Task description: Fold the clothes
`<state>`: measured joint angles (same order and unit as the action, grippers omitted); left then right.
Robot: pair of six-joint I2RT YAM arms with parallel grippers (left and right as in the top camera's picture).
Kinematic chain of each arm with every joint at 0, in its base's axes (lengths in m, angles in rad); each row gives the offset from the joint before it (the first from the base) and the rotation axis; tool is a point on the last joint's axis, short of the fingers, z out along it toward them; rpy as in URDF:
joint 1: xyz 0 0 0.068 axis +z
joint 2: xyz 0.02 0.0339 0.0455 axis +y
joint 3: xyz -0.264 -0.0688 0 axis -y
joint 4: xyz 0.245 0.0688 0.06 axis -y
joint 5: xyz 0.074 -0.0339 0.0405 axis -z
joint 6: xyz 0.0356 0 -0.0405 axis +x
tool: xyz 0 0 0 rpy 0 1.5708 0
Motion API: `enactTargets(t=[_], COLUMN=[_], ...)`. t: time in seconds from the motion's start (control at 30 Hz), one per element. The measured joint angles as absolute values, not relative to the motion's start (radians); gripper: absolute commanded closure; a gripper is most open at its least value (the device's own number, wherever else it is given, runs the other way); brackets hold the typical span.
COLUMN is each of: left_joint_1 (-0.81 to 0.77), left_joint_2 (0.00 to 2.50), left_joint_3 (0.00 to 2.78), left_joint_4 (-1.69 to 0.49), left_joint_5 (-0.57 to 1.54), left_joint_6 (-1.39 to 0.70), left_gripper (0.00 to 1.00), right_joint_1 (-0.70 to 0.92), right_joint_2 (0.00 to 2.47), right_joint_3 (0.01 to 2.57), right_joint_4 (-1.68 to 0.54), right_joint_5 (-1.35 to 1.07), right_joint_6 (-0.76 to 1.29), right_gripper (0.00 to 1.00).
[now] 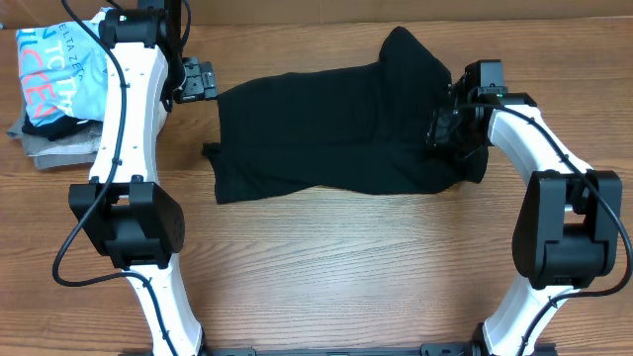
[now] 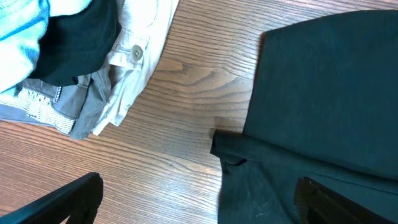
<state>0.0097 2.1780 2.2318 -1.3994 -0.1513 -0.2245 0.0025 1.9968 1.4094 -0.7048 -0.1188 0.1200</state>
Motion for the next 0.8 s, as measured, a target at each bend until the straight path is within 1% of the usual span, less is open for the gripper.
enactTargets(t=[0.03, 0.07, 0.13, 0.2, 0.23, 0.47, 0.67, 0.8], left_joint_1=[0.010, 0.010, 0.010, 0.010, 0.010, 0.010, 0.010, 0.010], left_joint_2=[2.178, 2.178, 2.178, 2.178, 2.178, 2.178, 2.178, 2.178], left_joint_3=[2.232, 2.232, 2.232, 2.232, 2.232, 2.232, 2.232, 2.232], left_joint_4=[-1.399, -1.399, -1.399, -1.400, -1.400, -1.400, -1.400, -1.400], left_joint_5=[-0.151, -0.151, -0.151, -0.152, -0.152, -0.152, -0.152, -0.152], left_joint_6=[-0.225, -0.225, -0.225, -0.225, -0.225, -0.224, -0.220, -0.209], left_gripper=[0.00, 0.00, 0.00, 0.00, 0.00, 0.00, 0.00, 0.00], right_joint_1=[0.002, 0.002, 0.002, 0.001, 0.001, -0.038, -0.138, -0.186], right_joint_2=[1.997, 1.997, 1.997, 1.997, 1.997, 1.997, 1.994, 1.979], right_joint_3=[1.409, 1.409, 1.409, 1.409, 1.409, 1.418, 1.507, 1.538], right_joint_4=[-0.693, -0.686, -0.679, -0.669, -0.668, -0.703, -0.756, -0.752], right_joint_5=[-0.119, -0.118, -0.118, -0.117, -0.116, -0.118, -0.124, -0.128], right_joint_6=[0.117, 0.117, 0.109, 0.107, 0.108, 0.126, 0.130, 0.130], right_gripper=[0.47, 0.55, 0.71, 0.91, 0.96, 0.96, 0.96, 0.96])
